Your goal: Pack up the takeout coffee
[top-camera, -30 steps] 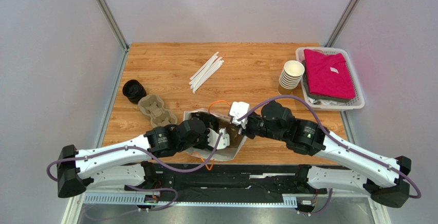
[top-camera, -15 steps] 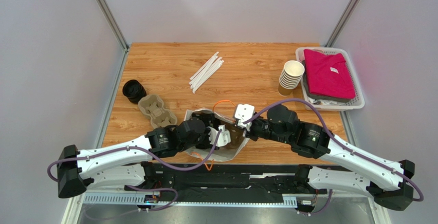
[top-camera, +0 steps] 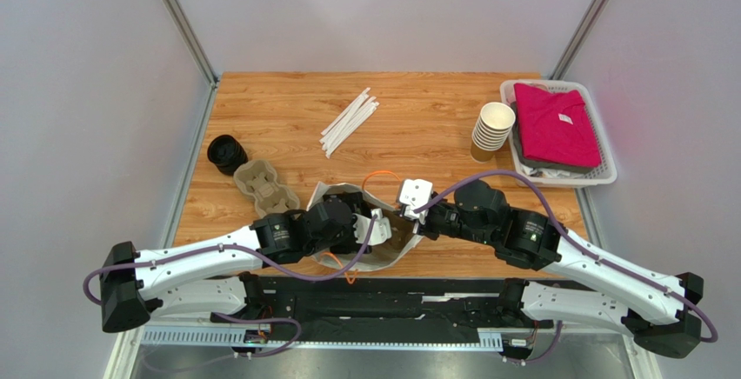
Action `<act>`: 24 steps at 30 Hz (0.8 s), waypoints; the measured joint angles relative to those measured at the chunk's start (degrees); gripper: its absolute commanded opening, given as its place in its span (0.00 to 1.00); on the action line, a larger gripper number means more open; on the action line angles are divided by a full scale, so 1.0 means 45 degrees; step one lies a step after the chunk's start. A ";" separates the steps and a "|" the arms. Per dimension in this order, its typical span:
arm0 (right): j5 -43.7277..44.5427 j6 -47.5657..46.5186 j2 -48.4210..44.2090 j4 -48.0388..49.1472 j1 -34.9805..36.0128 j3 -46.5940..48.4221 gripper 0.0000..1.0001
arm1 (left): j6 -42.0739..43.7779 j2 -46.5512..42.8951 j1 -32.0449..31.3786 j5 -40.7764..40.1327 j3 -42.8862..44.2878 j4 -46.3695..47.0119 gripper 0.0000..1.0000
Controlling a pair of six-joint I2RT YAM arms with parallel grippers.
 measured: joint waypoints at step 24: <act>-0.0481 -0.2006 -0.0350 0.0617 0.0087 -0.0403 0.00 | 0.0019 -0.0597 -0.0219 -0.0563 0.0359 -0.0685 0.00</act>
